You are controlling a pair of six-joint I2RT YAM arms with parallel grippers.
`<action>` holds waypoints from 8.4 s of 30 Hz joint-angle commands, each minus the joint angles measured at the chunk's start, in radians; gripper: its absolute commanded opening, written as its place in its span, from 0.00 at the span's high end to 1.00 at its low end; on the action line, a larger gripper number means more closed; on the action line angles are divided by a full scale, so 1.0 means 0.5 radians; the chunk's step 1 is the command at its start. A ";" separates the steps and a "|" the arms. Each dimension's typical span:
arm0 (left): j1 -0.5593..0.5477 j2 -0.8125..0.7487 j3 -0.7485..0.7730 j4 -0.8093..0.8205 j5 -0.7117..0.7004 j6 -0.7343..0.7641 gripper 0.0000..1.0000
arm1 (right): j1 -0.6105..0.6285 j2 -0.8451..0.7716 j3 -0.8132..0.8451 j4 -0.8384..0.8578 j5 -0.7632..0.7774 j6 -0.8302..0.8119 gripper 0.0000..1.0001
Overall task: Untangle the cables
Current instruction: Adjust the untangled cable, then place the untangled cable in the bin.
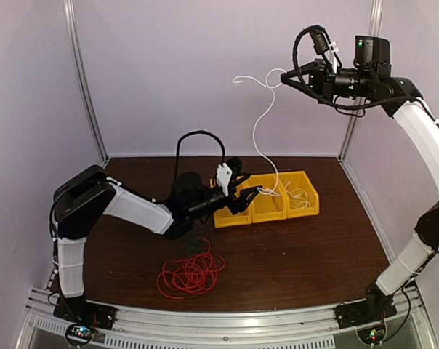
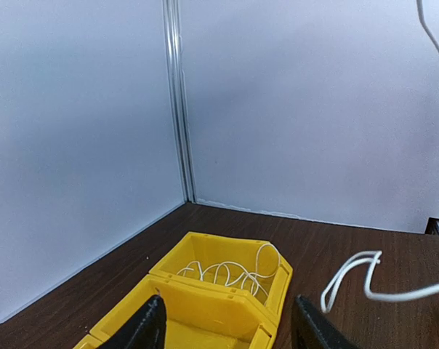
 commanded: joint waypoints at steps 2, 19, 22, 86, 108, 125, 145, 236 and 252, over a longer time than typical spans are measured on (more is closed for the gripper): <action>-0.011 0.059 0.066 0.185 0.206 -0.098 0.41 | -0.010 -0.024 0.004 0.057 -0.060 0.036 1.00; -0.015 0.118 0.131 0.071 0.361 -0.182 0.48 | -0.010 -0.012 0.054 0.021 -0.105 -0.002 1.00; -0.013 0.103 0.102 0.042 0.316 -0.184 0.49 | -0.010 -0.006 0.072 -0.002 -0.093 -0.026 1.00; 0.244 0.275 0.332 -0.412 -0.557 -1.058 0.86 | -0.353 0.007 0.317 0.727 -0.784 0.881 1.00; 0.847 -0.526 -0.146 -0.774 -0.420 -0.552 0.68 | -0.628 -0.095 0.196 0.287 -0.535 0.368 1.00; 1.265 -0.949 0.343 -1.951 -0.137 -0.839 0.22 | -0.628 -0.111 -0.549 0.223 0.071 -0.124 1.00; 1.206 -1.665 -0.181 -1.921 0.376 0.106 0.23 | -0.645 0.045 -1.093 0.312 0.486 -0.369 1.00; 1.212 -1.890 -0.936 -1.372 0.047 0.062 0.10 | -0.213 0.538 -1.168 -0.163 2.010 -0.380 0.79; 1.212 -1.829 -0.929 -1.364 0.097 0.040 0.10 | -0.213 0.335 -1.332 -0.275 1.585 -0.315 0.71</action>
